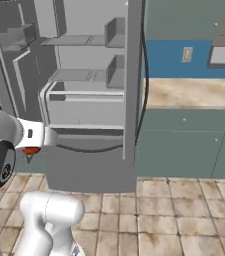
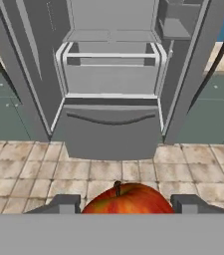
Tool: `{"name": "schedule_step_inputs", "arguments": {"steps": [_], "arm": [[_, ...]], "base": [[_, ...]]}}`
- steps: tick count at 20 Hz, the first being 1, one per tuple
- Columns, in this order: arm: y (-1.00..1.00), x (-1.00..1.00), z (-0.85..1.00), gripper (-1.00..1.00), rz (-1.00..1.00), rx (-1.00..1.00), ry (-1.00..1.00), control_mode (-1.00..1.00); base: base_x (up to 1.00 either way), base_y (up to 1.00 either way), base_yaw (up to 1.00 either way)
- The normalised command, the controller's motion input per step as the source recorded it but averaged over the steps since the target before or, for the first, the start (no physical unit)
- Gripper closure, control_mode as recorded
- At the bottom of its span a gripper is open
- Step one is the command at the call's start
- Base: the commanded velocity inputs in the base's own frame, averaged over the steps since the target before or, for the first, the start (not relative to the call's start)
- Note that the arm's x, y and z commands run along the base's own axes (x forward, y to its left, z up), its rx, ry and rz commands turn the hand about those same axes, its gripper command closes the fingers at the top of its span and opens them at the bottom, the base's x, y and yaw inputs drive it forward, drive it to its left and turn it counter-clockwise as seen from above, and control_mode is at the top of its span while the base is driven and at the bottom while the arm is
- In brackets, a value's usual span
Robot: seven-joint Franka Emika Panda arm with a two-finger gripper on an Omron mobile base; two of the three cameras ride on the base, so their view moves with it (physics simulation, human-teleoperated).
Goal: Retrieve the kiwi and apple from the fridge and place them into the bowl on the dining table.
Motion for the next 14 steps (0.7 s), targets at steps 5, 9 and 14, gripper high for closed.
{"name": "schedule_step_inputs", "arguments": {"steps": [5,9,14], "arm": [[0.0,0.0,0.0,1.0,0.0,0.0,0.0,1.0],[0.0,0.0,0.0,1.0,0.0,0.0,0.0,1.0],[0.0,0.0,0.0,1.0,0.0,0.0,0.0,1.0]], "base": [[-1.0,-0.35,0.0],[-1.0,-0.39,0.0],[-1.0,-0.42,0.0]]}}
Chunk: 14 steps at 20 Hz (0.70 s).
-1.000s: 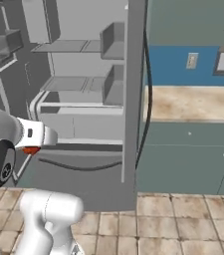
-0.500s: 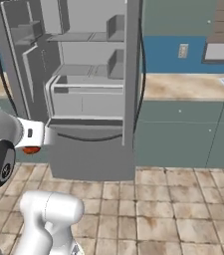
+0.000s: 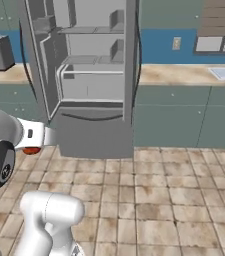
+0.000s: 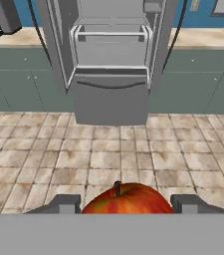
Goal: Retrieve the kiwi and apple from the fridge and place them into the bowl on the dining table.
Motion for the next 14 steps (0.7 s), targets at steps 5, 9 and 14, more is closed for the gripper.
{"name": "schedule_step_inputs", "arguments": {"steps": [5,9,14], "arm": [[0.0,0.0,0.0,1.0,0.0,0.0,0.0,1.0],[0.0,0.0,0.0,1.0,0.0,0.0,0.0,1.0],[0.0,0.0,0.0,1.0,0.0,0.0,0.0,1.0]], "base": [[-1.0,-0.34,0.0],[-1.0,-0.21,0.0],[-1.0,-0.29,0.0]]}}
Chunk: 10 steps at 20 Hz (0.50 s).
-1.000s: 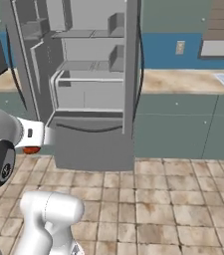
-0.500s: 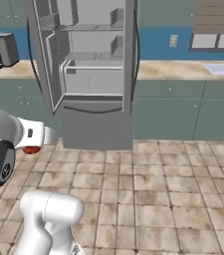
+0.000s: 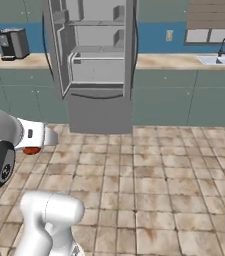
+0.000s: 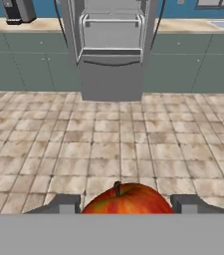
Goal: Retrieve the kiwi and apple from the fridge and place them into the bowl on the dining table.
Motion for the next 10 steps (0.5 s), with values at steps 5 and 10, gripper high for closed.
{"name": "schedule_step_inputs", "arguments": {"steps": [5,10], "arm": [[0.0,0.0,0.0,1.0,0.0,0.0,0.0,1.0],[0.0,0.0,0.0,1.0,0.0,0.0,0.0,1.0]], "base": [[-1.0,-0.34,0.0],[-1.0,-0.3,0.0]]}}
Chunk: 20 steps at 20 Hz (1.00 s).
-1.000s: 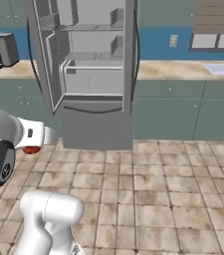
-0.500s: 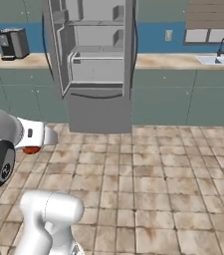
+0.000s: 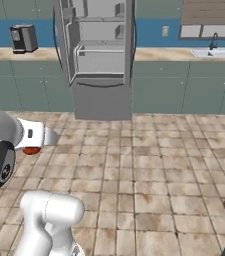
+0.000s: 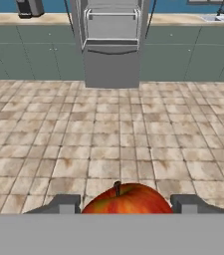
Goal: Retrieve the kiwi and apple from the fridge and place them into the bowl on the dining table.
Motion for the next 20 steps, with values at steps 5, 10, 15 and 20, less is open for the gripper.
{"name": "schedule_step_inputs", "arguments": {"steps": [5,10,15,20], "arm": [[0.0,0.0,0.0,1.0,0.0,0.0,0.0,1.0],[0.0,0.0,0.0,1.0,0.0,0.0,0.0,1.0],[0.0,0.0,0.0,1.0,0.0,0.0,0.0,1.0],[0.0,0.0,0.0,1.0,0.0,0.0,0.0,1.0]], "base": [[-1.0,-0.27,0.0],[-1.0,-0.33,0.0],[-1.0,-0.36,0.0],[-1.0,-0.41,0.0]]}}
